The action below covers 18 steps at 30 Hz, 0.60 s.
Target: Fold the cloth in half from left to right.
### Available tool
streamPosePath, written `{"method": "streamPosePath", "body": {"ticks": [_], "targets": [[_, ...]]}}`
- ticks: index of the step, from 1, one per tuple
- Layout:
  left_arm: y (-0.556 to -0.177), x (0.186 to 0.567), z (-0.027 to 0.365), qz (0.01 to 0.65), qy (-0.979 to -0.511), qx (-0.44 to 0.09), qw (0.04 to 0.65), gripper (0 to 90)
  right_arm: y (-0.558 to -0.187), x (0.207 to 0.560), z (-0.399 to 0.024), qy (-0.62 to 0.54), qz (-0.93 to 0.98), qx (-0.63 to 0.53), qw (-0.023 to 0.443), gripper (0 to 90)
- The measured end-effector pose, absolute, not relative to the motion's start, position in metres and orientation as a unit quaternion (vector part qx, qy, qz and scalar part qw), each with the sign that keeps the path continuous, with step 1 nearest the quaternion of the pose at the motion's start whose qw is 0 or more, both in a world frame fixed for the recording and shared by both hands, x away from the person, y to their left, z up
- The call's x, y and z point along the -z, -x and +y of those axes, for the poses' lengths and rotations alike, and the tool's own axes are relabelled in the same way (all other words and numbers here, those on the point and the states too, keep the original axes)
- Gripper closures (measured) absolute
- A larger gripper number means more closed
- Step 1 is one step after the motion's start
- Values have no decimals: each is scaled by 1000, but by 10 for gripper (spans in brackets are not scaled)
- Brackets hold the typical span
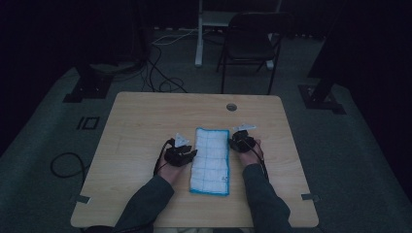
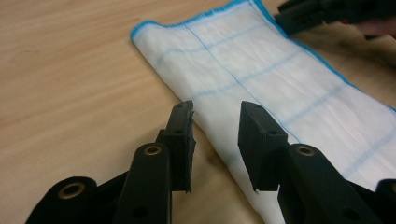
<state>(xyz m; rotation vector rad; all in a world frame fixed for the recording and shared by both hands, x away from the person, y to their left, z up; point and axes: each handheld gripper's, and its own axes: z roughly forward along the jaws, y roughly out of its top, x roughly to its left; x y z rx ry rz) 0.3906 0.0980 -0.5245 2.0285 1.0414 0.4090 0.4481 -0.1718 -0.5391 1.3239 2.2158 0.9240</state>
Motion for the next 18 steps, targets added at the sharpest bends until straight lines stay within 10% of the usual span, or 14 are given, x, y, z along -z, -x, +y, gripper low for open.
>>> {"method": "streamPosePath", "body": {"ticks": [18], "targets": [[-421, 532, 91, 436, -797, -170, 382, 648, -448, 539, -173, -473, 791, -333, 196, 726]]}}
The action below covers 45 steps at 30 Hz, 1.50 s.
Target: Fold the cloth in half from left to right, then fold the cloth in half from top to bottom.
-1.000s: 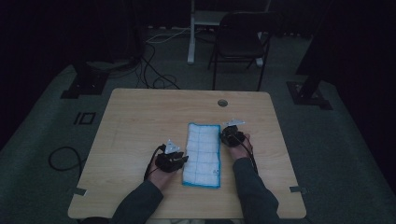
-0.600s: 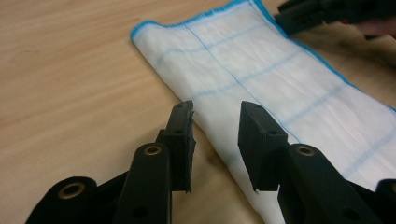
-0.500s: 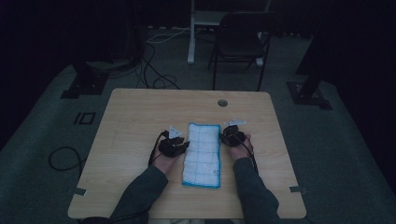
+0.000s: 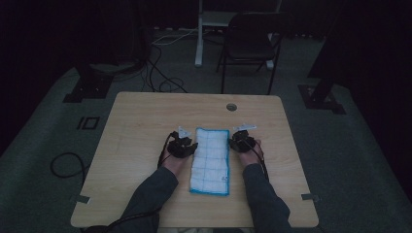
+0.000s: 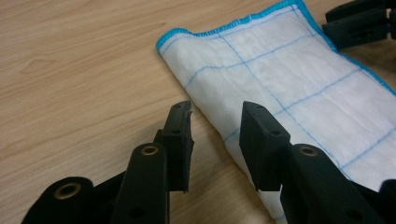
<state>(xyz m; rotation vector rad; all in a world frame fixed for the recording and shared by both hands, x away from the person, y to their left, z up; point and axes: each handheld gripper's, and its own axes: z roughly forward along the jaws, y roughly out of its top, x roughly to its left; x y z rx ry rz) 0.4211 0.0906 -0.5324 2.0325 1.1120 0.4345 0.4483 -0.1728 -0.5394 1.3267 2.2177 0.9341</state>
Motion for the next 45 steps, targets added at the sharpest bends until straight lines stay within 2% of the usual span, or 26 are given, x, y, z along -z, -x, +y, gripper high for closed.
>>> {"method": "streamPosePath", "body": {"ticks": [10, 29, 30, 31, 33, 35, 37, 41, 45], "targets": [[-436, 527, 83, 444, -793, -180, 375, 620, -449, 539, -172, -473, 794, -329, 195, 705], [-465, 535, 71, 484, -788, -161, 345, 550, -452, 527, -172, -484, 776, -352, 198, 663], [-466, 535, 71, 485, -789, -156, 343, 561, -453, 526, -170, -483, 777, -353, 197, 661], [-467, 534, 71, 484, -790, -151, 345, 662, -454, 526, -169, -483, 776, -354, 196, 659], [-467, 531, 70, 488, -788, -158, 340, 805, -455, 526, -167, -481, 778, -355, 195, 657], [-467, 530, 70, 489, -785, -158, 346, 843, -456, 526, -164, -480, 778, -355, 194, 655], [-466, 530, 72, 492, -782, -161, 347, 802, -457, 527, -162, -480, 778, -355, 194, 649], [-470, 531, 76, 506, -773, -164, 347, 643, -462, 527, -159, -484, 775, -360, 189, 636], [-474, 532, 74, 507, -772, -170, 342, 574, -469, 525, -156, -486, 773, -365, 179, 582]]}}
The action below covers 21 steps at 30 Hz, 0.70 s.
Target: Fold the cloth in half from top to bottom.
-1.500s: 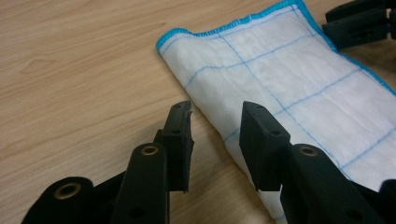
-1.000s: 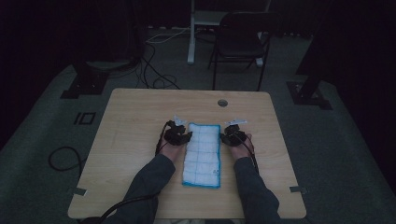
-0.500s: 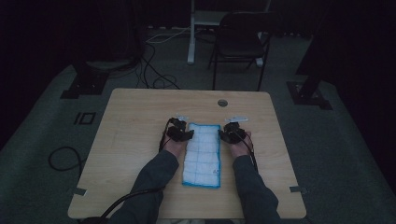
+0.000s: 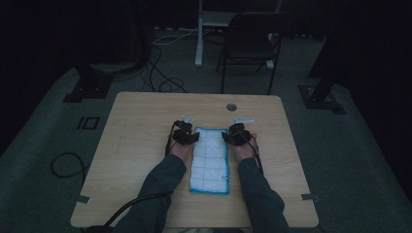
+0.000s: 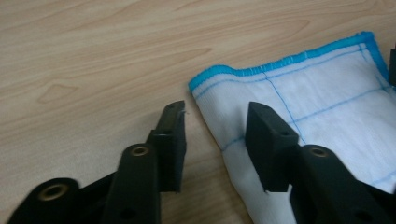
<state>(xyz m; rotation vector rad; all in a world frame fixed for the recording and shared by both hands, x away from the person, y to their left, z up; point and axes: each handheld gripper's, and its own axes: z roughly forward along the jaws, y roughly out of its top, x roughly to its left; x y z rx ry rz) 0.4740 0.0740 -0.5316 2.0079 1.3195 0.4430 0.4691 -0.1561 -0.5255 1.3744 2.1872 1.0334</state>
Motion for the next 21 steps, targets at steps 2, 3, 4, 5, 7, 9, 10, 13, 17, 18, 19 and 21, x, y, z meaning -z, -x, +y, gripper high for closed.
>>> {"method": "streamPosePath", "body": {"ticks": [2, 3, 4, 5, 7, 9, 10, 13, 17, 18, 19, 21], "targets": [[-476, 532, 71, 507, -775, -174, 335, 556, -474, 525, -154, -488, 774, -365, 172, 560], [-477, 532, 70, 505, -778, -178, 328, 550, -476, 525, -153, -489, 774, -363, 171, 551], [-478, 532, 69, 504, -780, -180, 325, 544, -478, 525, -152, -492, 773, -363, 168, 546], [-479, 533, 69, 503, -781, -180, 323, 540, -480, 526, -151, -495, 773, -361, 165, 538], [-482, 534, 68, 504, -783, -180, 319, 519, -484, 528, -150, -500, 774, -352, 161, 526], [-483, 534, 70, 499, -786, -179, 319, 503, -486, 530, -150, -503, 776, -347, 153, 520], [-484, 535, 71, 495, -787, -178, 322, 493, -487, 531, -149, -503, 778, -344, 152, 515], [-487, 536, 78, 494, -785, -175, 331, 475, -488, 534, -150, -506, 778, -344, 140, 502], [-489, 535, 78, 487, -791, -170, 329, 459, -489, 535, -148, -506, 776, -356, 124, 473], [-489, 535, 77, 484, -794, -169, 328, 458, -489, 535, -146, -503, 777, -357, 126, 462], [-490, 535, 76, 483, -794, -167, 329, 458, -489, 536, -145, -501, 778, -357, 127, 459], [-491, 535, 74, 477, -799, -162, 328, 451, -489, 536, -142, -498, 780, -356, 131, 460]]}}
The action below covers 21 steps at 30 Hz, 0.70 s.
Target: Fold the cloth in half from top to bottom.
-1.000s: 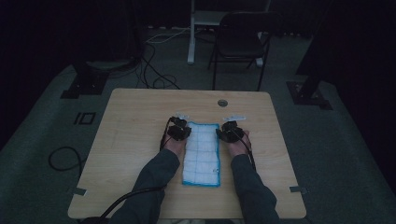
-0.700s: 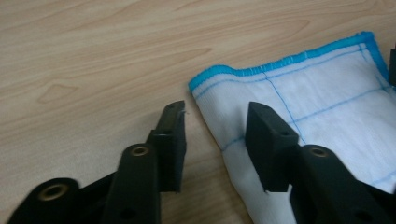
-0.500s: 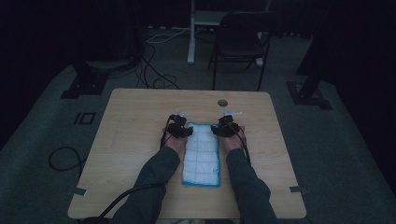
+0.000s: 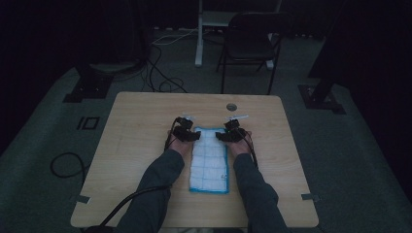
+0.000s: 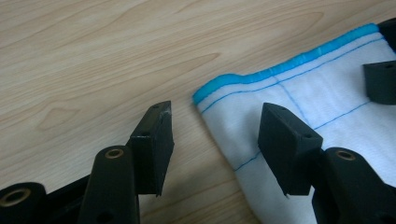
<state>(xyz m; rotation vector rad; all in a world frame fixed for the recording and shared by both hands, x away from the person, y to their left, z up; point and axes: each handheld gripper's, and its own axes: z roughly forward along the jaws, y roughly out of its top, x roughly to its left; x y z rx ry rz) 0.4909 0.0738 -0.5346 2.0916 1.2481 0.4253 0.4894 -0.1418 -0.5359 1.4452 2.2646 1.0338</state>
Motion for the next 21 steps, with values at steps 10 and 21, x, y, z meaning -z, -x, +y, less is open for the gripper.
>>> {"method": "streamPosePath", "body": {"ticks": [10, 21], "targets": [[-486, 532, 67, 464, -810, -152, 326, 686, -486, 535, -131, -476, 797, -345, 138, 715], [-484, 526, 69, 470, -807, -130, 334, 861, -484, 532, -138, -484, 788, -364, 111, 850]]}}
